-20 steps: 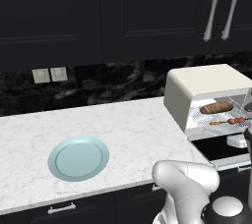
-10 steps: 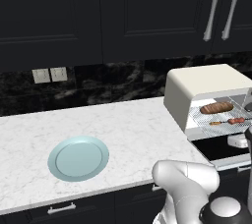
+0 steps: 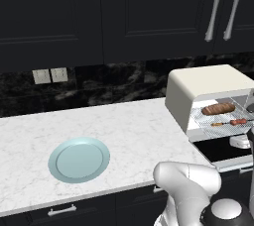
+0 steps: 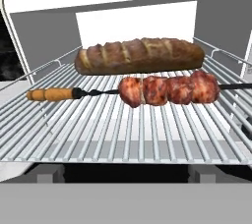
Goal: Pick up the kebab skewer and baguette bread, and place them inside the toaster oven. Close the toaster oven door and start by setting the timer.
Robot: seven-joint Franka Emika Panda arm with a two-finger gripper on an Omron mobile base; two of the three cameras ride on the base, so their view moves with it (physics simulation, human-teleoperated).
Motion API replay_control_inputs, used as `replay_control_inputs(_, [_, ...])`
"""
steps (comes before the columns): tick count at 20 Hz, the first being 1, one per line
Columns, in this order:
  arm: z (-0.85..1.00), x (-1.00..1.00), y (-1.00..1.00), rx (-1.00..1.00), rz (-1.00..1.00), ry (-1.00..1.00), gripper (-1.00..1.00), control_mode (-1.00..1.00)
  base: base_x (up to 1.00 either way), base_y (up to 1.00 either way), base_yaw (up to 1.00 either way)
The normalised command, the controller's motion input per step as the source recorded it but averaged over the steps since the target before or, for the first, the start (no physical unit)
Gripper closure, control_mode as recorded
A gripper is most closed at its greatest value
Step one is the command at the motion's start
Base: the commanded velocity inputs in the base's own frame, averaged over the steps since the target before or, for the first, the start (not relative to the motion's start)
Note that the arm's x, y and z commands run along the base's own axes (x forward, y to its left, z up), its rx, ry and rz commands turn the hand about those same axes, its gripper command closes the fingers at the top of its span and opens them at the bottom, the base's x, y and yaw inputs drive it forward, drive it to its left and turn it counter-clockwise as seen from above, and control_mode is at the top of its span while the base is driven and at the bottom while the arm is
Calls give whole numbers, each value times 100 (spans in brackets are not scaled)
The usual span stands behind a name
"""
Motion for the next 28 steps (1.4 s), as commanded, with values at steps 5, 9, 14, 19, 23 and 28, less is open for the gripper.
replay_control_inputs(5, [0, -3, 0, 0, 0, 0, -100, -100, 0, 0, 0])
replay_control_inputs(9, [0, -5, 0, 0, 0, 0, -100, -100, 0, 0, 0])
replay_control_inputs(14, [5, 0, 0, 0, 0, 0, -100, -100, 0, 0, 0])
replay_control_inputs(19, [16, 0, 0, 0, 0, -1, -100, -100, 0, 0, 0])
replay_control_inputs(23, [4, 0, 0, 0, 0, 0, -100, -100, 0, 0, 0])
replay_control_inputs(28, [0, -5, 0, 0, 0, 0, -100, -100, 0, 0, 0])
